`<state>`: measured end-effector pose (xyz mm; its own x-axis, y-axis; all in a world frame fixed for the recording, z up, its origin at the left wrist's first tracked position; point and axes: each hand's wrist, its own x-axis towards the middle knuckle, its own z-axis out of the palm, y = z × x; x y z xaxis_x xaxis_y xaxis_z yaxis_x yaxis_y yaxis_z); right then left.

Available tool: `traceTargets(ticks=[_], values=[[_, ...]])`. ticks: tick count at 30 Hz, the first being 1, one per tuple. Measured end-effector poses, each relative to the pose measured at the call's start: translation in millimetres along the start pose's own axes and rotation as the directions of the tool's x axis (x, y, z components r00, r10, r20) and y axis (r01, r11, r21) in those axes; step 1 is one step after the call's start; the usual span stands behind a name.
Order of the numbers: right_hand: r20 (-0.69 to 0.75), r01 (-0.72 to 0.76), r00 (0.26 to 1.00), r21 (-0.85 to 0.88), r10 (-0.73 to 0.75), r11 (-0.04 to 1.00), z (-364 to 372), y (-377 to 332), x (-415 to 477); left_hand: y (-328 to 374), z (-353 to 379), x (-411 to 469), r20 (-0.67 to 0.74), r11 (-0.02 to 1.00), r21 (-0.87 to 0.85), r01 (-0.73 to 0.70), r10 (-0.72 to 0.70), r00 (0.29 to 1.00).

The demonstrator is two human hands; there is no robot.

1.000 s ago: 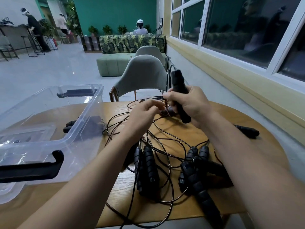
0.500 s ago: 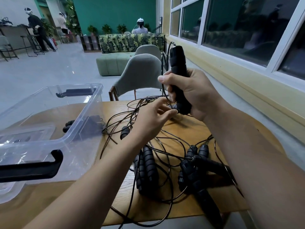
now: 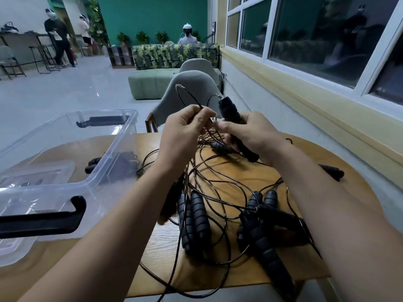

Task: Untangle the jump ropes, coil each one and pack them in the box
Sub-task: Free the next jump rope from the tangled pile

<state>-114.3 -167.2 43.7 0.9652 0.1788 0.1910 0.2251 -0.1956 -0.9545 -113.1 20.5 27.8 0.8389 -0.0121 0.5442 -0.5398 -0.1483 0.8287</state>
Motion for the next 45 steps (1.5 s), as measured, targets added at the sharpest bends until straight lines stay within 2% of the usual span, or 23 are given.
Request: traceTargets(ticks=[4,8,11,15,19,23,25,28,33,36,40,45], values=[[0.001,-0.015,1.000,-0.141,0.015,0.990,-0.9,10.9,3.5,8.9,-5.1,5.8,0.004,0.994,-0.101,0.030,-0.030,1.000],[-0.020,-0.009,1.000,-0.151,0.006,0.988,-2.4,12.1,4.9,15.5,-5.8,5.4,0.002,0.991,-0.137,0.002,-0.002,1.000],[-0.061,0.015,0.998,-0.144,-0.024,0.989,-3.6,9.5,3.4,14.6,-3.4,3.4,-0.010,0.989,-0.140,0.039,-0.041,0.999],[-0.112,0.087,0.989,-0.073,-0.095,0.994,-5.7,-5.2,-0.1,6.4,2.0,-0.8,0.010,0.987,-0.111,0.120,-0.120,0.993],[-0.135,0.195,0.973,0.037,-0.189,0.980,-6.7,-32.4,-6.9,1.9,12.1,-8.2,0.114,0.986,-0.022,0.167,-0.164,0.980],[-0.091,0.251,0.966,0.122,-0.241,0.960,-3.5,-53.6,-15.9,3.0,22.1,-16.7,0.253,0.989,0.078,0.126,-0.141,0.957],[-0.077,0.255,0.966,0.146,-0.246,0.956,-2.8,-59.3,-18.4,1.6,25.7,-18.6,0.274,0.991,0.099,0.093,-0.117,0.955],[-0.078,0.280,0.960,0.163,-0.271,0.946,-3.7,-63.4,-18.8,-2.7,26.9,-18.2,0.238,0.994,0.051,0.094,-0.104,0.966],[-0.097,0.303,0.952,0.204,-0.289,0.931,-6.5,-62.2,-16.4,0.9,21.1,-14.5,0.165,0.997,0.074,0.020,-0.032,0.986],[-0.082,0.221,0.974,0.114,-0.212,0.969,-9.6,-53.6,-13.8,12.4,11.0,-6.9,0.084,0.999,-0.042,-0.009,0.012,0.996],[-0.052,0.083,0.995,-0.004,-0.083,0.997,-9.6,-37.2,-8.2,23.9,-4.8,2.6,-0.029,0.982,-0.187,0.009,-0.014,0.999],[0.027,-0.016,0.999,-0.161,0.020,0.987,-7.6,-28.6,-9.3,28.4,-18.1,7.5,-0.070,0.968,-0.249,0.035,-0.054,0.996]])
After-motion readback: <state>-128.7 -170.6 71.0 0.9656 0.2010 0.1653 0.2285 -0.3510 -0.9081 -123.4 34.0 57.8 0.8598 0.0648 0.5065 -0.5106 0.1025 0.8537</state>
